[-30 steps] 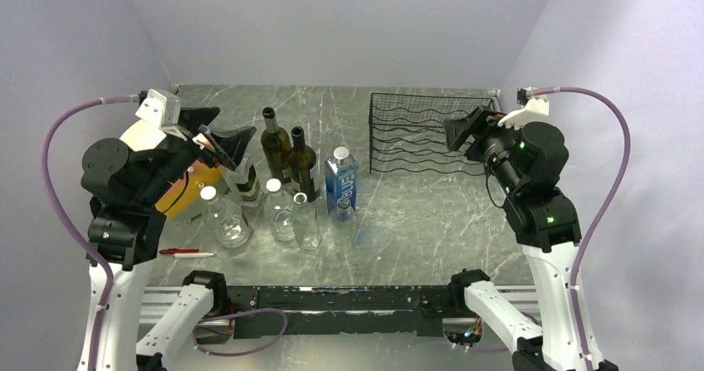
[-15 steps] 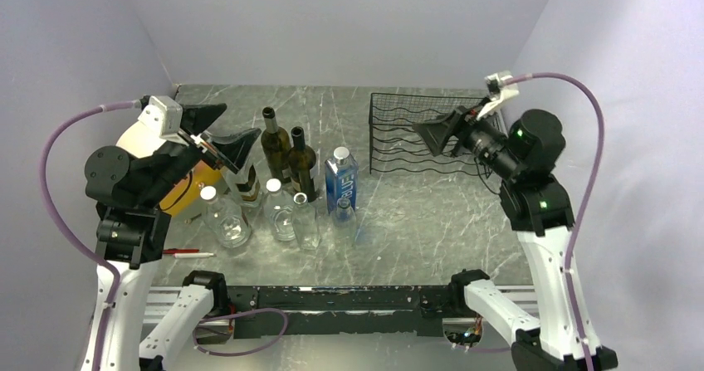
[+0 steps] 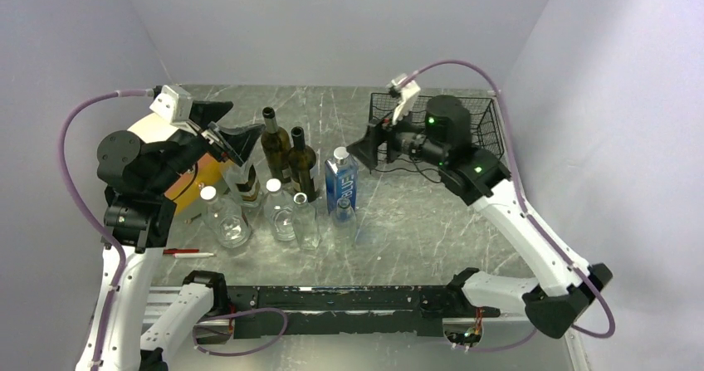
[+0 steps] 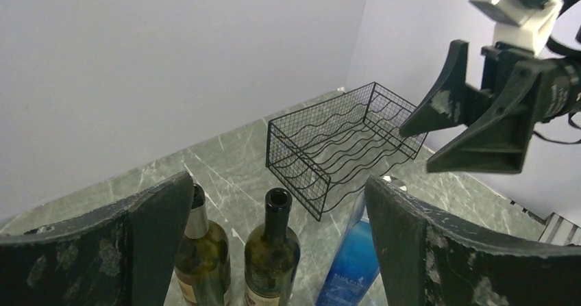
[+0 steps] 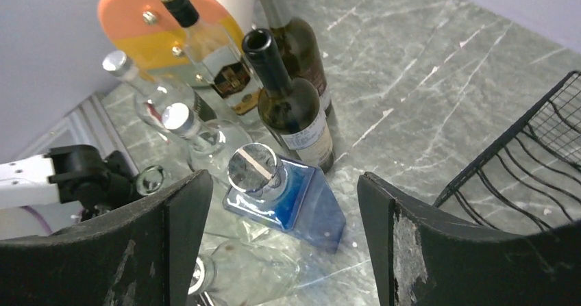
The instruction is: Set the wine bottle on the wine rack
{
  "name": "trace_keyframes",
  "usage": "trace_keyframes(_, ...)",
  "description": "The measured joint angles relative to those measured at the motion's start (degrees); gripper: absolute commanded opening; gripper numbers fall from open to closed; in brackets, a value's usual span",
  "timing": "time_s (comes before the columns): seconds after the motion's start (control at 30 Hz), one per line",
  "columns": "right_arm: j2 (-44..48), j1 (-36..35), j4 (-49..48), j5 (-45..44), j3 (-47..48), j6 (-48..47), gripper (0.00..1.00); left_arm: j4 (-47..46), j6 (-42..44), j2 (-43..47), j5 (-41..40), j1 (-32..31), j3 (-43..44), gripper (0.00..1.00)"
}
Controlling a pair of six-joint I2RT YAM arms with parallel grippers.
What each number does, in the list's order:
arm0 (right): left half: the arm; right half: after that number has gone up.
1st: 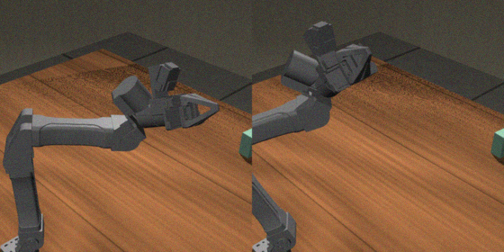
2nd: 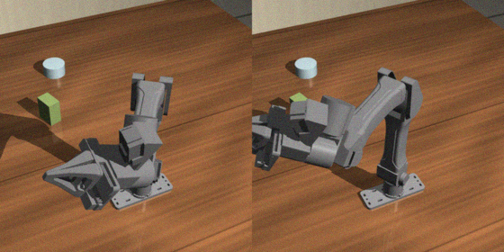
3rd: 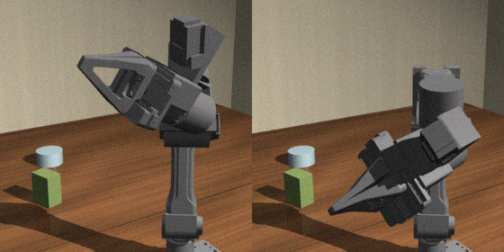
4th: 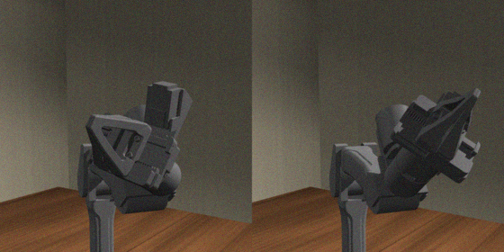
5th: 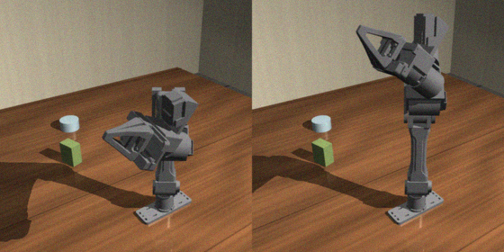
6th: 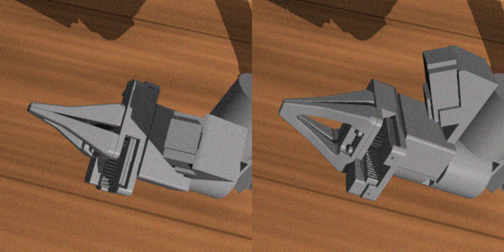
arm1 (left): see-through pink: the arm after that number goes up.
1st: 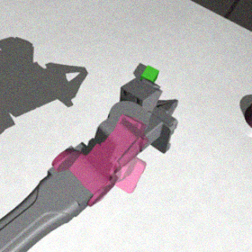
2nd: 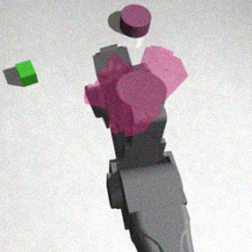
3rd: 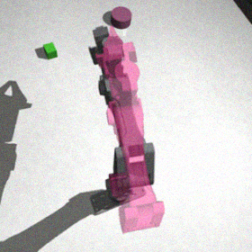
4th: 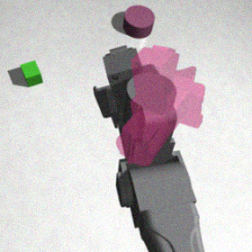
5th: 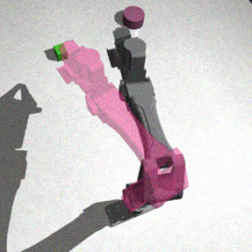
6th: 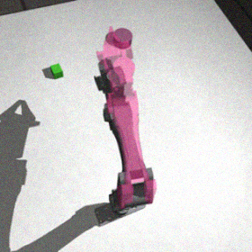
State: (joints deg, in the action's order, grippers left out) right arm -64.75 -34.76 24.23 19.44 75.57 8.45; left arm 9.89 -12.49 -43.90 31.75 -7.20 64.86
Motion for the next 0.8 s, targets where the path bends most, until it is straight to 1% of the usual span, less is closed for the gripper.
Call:
trace_keyframes(0.17, -3.72, -8.02, 0.04, -11.8, 0.17, 0.22, 0.83, 1.2, 0.07, 0.0, -0.72, 0.0, 0.0, 0.97)
trace_keyframes(0.3, -5.03, -12.87, -0.04, -20.13, 0.17, 1.64, 0.83, 2.08, 0.09, 0.11, -1.79, 0.0, -0.02, 0.97)
trace_keyframes(0.47, -7.21, -18.25, 0.33, -28.04, 0.2, 3.13, 0.83, 2.43, 0.07, 0.94, -3.08, 0.0, -0.92, 0.98)
trace_keyframes(0.6, -9.64, -20.65, 1.03, -33.35, 0.15, 5.03, 0.79, 2.58, 0.04, 1.11, -3.13, 0.0, -1.36, 0.98)
trace_keyframes(0.73, -10.45, -21.59, 1.44, -36.92, -0.63, 6.8, 0.7, 2.58, 0.07, 1.36, -3.15, 0.0, -1.66, 0.98)
trace_keyframes(0.8, -10.93, -21.86, 1.66, -38.07, -0.7, 7.39, 0.67, 2.62, 0.09, 1.38, -3.13, 0.0, -1.88, 0.98)
